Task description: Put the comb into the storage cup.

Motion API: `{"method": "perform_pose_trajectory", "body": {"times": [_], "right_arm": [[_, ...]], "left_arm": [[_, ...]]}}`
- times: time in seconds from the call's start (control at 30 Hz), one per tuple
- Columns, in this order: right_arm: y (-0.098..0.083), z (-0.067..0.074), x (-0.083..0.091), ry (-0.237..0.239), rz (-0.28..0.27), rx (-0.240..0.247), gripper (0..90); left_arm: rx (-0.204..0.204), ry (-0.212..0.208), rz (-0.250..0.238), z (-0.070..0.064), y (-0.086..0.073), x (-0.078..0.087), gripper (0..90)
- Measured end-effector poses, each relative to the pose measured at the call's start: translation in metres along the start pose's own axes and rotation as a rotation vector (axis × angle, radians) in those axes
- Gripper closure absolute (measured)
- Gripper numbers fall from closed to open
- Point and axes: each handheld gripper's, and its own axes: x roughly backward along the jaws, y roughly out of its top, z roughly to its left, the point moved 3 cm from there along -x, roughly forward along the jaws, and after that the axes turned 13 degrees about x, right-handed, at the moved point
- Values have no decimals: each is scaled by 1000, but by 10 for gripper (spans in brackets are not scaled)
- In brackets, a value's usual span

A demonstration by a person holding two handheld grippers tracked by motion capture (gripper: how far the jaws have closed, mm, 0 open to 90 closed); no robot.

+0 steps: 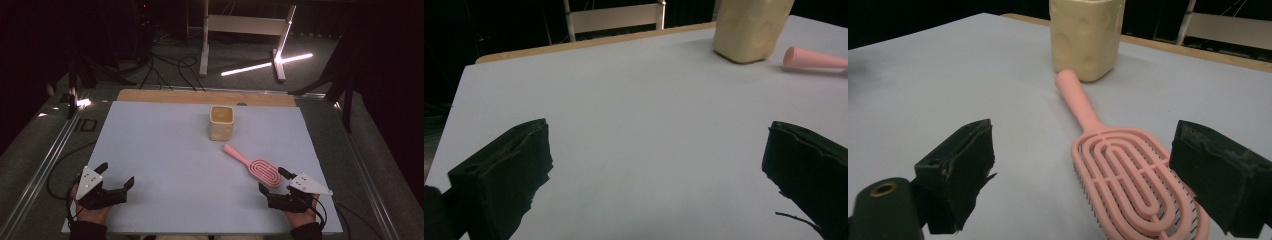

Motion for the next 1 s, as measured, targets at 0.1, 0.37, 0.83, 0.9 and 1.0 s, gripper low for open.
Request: {"method": "perform_pose_trajectory", "body": {"times": [0.1,0.37,0.83,0.9,1.0], "right_arm": [[0,1,-2,12,6,-5,108],[1,5,-5,25,18,4,131],[-3,8,-11,51,62,-12,220],[-5,7,-13,48,84,-13,272],[-8,6,-15,44,101,-23,404]], "left_arm": [[1,-1,0,0,0,0,0],[-3,2,3,0,-1,-1,0],[-8,4,7,0,-1,-2,0],[-9,5,8,0,-1,-2,0],[-8,6,9,0,-2,-2,0]]}}
